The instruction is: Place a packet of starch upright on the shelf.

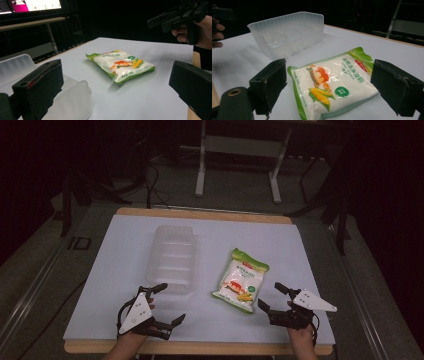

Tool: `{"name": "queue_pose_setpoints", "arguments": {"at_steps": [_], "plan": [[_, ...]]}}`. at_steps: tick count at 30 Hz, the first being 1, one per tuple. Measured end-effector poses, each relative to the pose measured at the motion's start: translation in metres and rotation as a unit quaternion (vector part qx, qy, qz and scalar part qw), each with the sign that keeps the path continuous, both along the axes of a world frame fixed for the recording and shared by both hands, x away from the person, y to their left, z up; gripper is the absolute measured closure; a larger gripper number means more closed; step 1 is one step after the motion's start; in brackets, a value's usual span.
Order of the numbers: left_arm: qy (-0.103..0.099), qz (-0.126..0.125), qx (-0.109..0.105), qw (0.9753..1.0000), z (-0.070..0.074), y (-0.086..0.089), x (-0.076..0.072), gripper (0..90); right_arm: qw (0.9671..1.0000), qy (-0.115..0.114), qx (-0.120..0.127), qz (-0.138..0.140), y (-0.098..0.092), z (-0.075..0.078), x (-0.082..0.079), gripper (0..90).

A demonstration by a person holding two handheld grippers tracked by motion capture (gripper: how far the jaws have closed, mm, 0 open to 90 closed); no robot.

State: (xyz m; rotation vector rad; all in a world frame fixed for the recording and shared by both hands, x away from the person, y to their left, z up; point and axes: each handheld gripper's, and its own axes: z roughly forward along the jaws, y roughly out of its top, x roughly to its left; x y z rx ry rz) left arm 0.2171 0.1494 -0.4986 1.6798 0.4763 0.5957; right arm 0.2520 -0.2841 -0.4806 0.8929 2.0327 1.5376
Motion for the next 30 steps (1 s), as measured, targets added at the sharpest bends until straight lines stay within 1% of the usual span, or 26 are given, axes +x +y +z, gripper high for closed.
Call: {"name": "queue_pose_setpoints", "arguments": {"at_steps": [2, 3, 4, 5, 6, 7, 11, 13, 15, 16, 18, 20, 22, 24, 26, 27, 28, 29, 30], "plan": [[0.0, 0.0, 0.0, 1.0, 0.0, 0.0, 0.0, 0.0, 1.0, 0.002, -0.003, 0.005, 0.001, 0.0, 0.0, 13.2], [0.0, -0.001, 0.001, 1.0, 0.0, 0.0, 0.0, 0.0, 0.9999, 0.001, -0.011, 0.005, 0.002, 0.0, 0.0, 13.2], [0.0, -0.001, 0.001, 1.0, 0.0, 0.0, 0.0, 0.0, 0.9999, 0.001, -0.011, 0.005, 0.002, 0.0, 0.0, 13.2], [-0.002, -0.001, 0.002, 1.0, 0.0, 0.0, 0.0, 0.0, 0.9995, -0.006, -0.03, 0.009, 0.007, 0.001, -0.003, 13.2], [-0.002, -0.002, 0.002, 1.0, 0.0, 0.0, 0.0, 0.0, 0.9991, -0.01, -0.041, 0.009, 0.01, 0.002, -0.004, 13.2], [-0.002, -0.002, 0.002, 1.0, 0.0, 0.0, 0.0, 0.0, 0.9991, -0.01, -0.041, 0.009, 0.01, 0.002, -0.004, 13.2], [-0.004, -0.001, 0.002, 1.0, 0.0, 0.0, -0.001, 0.0, 0.9978, -0.022, -0.059, 0.02, 0.017, 0.005, -0.008, 13.4], [-0.004, -0.001, 0.0, 1.0, 0.001, 0.001, -0.001, 0.0, 0.9971, -0.022, -0.065, 0.034, 0.019, 0.006, -0.008, 13.6], [-0.004, -0.001, -0.001, 1.0, 0.001, 0.001, -0.001, 0.0, 0.9956, -0.033, -0.079, 0.039, 0.021, 0.009, -0.009, 13.8], [-0.004, 0.0, -0.003, 1.0, 0.001, 0.002, -0.001, 0.0, 0.994, -0.043, -0.091, 0.043, 0.022, 0.012, -0.01, 13.8], [-0.001, 0.0, -0.007, 1.0, 0.001, 0.002, -0.001, 0.0, 0.9923, -0.058, -0.1, 0.044, 0.022, 0.017, -0.011, 14.2], [-0.001, 0.0, -0.009, 1.0, 0.001, 0.002, -0.001, 0.0, 0.9919, -0.066, -0.101, 0.04, 0.021, 0.024, -0.012, 14.1], [-0.001, -0.001, -0.007, 1.0, 0.001, 0.001, -0.001, 0.0, 0.9913, -0.076, -0.104, 0.03, 0.019, 0.031, -0.011, 14.2], [-0.004, -0.002, -0.005, 1.0, 0.001, 0.001, -0.002, 0.0, 0.9922, -0.072, -0.097, 0.031, 0.014, 0.038, -0.007, 14.1], [-0.005, -0.002, -0.004, 1.0, 0.001, 0.0, -0.002, 0.0, 0.994, -0.06, -0.083, 0.038, 0.009, 0.044, -0.002, 12.0], [-0.005, -0.002, -0.004, 1.0, 0.001, 0.0, -0.001, 0.0, 0.9952, -0.052, -0.071, 0.043, 0.007, 0.047, 0.001, 11.6], [-0.005, -0.001, -0.004, 1.0, 0.001, 0.0, -0.001, 0.0, 0.9957, -0.044, -0.062, 0.053, 0.004, 0.05, 0.005, 11.6], [-0.005, -0.001, -0.005, 1.0, 0.001, 0.001, -0.001, 0.0, 0.9962, -0.033, -0.056, 0.059, 0.003, 0.053, 0.009, 11.6], [-0.005, 0.0, -0.006, 1.0, 0.001, 0.001, -0.001, 0.0, 0.9962, -0.023, -0.058, 0.061, 0.002, 0.055, 0.014, 11.6]]}}
